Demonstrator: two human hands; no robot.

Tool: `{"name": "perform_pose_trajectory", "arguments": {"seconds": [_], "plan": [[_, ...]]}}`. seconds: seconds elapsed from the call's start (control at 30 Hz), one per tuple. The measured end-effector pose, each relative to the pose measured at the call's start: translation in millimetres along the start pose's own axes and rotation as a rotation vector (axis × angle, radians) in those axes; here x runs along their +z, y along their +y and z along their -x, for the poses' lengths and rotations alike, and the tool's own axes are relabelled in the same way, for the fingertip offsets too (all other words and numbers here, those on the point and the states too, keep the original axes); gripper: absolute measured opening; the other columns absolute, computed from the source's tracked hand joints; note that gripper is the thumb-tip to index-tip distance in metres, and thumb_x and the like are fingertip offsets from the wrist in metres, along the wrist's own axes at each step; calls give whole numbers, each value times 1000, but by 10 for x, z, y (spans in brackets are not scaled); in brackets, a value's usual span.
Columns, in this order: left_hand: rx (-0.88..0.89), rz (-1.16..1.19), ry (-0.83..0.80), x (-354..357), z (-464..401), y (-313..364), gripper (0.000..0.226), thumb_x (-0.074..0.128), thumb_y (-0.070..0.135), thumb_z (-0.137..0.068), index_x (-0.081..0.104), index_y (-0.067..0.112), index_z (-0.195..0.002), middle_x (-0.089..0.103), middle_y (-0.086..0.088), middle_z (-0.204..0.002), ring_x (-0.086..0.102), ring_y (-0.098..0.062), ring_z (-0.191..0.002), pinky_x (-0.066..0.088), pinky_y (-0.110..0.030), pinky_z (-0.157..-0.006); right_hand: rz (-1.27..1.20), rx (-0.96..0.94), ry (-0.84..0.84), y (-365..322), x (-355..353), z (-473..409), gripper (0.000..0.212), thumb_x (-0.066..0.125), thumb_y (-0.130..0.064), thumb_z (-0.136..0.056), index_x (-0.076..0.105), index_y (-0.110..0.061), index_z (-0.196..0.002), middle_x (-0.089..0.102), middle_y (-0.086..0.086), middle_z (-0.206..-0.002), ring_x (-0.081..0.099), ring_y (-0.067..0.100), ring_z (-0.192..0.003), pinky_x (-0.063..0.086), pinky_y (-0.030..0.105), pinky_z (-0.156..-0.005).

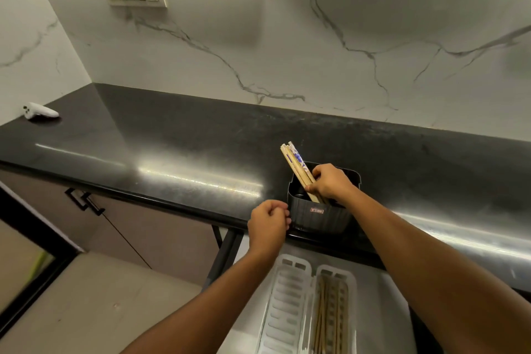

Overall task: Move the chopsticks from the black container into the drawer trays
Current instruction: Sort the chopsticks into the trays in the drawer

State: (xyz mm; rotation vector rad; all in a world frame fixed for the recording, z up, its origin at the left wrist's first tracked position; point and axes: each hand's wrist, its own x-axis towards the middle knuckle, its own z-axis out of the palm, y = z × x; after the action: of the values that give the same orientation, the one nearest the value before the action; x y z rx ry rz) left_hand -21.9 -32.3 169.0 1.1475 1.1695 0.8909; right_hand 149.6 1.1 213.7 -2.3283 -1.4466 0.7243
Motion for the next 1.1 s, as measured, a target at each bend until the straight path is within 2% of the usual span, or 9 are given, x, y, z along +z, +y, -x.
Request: {"name": "perform_pose_trajectory", "arguments": {"seconds": [0.2, 0.3, 0.47, 0.57, 0.7, 0.8, 0.9, 0.97, 1.1], "plan": [[50, -17, 21, -39, -135, 159, 24, 46, 6, -92, 67, 15, -86, 66, -4, -79, 63, -16, -75, 57, -36, -76, 6, -26, -25, 72, -27, -16, 22, 66, -22, -85, 60, -13, -105, 65, 9, -109, 57, 15, -85, 42, 25, -67], [62, -29, 20, -7, -162, 217, 22, 47, 8, -93, 66, 16, -87, 66, -4, -81, 64, -16, -77, 58, -38, -80, 4, -42, -7, 94, -54, -17, 14, 67, -21, -85, 59, -16, -96, 66, 9, -105, 57, 15, -82, 39, 23, -60], [88, -74, 38, 68, -194, 279, 23, 48, 8, -91, 67, 18, -82, 67, -2, -77, 65, -15, -74, 60, -41, -78, 10, -48, -4, 117, -128, -3, 28, 66, -20, -86, 65, -12, -113, 68, 10, -107, 61, 18, -84, 45, 29, -71], [100, -99, 51, 80, -208, 264, 24, 49, 11, -91, 67, 23, -81, 68, 1, -75, 66, -13, -74, 60, -40, -77, -5, -43, 6, 138, -149, 14, 22, 65, -19, -86, 65, -12, -108, 68, 8, -102, 58, 15, -77, 43, 27, -63], [122, -133, 62, 98, -223, 257, 24, 49, 12, -92, 67, 24, -83, 68, 1, -77, 66, -15, -77, 60, -40, -76, -60, -54, 73, 187, -206, 40, 12, 63, -17, -88, 64, -13, -98, 70, 9, -94, 64, 19, -81, 47, 30, -68], [205, -209, 79, 132, -223, 298, 24, 49, 13, -94, 65, 28, -85, 67, 5, -79, 65, -13, -73, 59, -30, -65, -155, -86, 146, 176, -325, 90, 18, 62, -17, -88, 63, -11, -106, 71, 4, -89, 65, 13, -77, 45, 23, -64], [309, -249, 62, 199, -198, 383, 23, 49, 14, -95, 63, 31, -86, 65, 9, -77, 62, -6, -65, 52, -16, -53, -268, -136, 230, 120, -516, 164, 17, 63, -17, -88, 64, -10, -104, 71, 5, -89, 68, 14, -80, 55, 31, -77], [360, -237, 15, 270, -188, 464, 18, 51, 16, -96, 64, 28, -93, 65, 12, -81, 64, -5, -71, 53, -16, -57, -350, -190, 270, 79, -664, 228, 16, 63, -17, -88, 64, -9, -101, 72, 6, -88, 70, 16, -81, 57, 36, -82], [434, -263, -94, 440, -200, 665, 21, 54, 25, -96, 64, 23, -115, 62, 19, -91, 61, 3, -84, 45, -7, -65, -498, -291, 261, 6, -977, 360, 14, 61, -15, -89, 64, -6, -100, 72, 10, -88, 72, 17, -79, 60, 36, -76]]}}
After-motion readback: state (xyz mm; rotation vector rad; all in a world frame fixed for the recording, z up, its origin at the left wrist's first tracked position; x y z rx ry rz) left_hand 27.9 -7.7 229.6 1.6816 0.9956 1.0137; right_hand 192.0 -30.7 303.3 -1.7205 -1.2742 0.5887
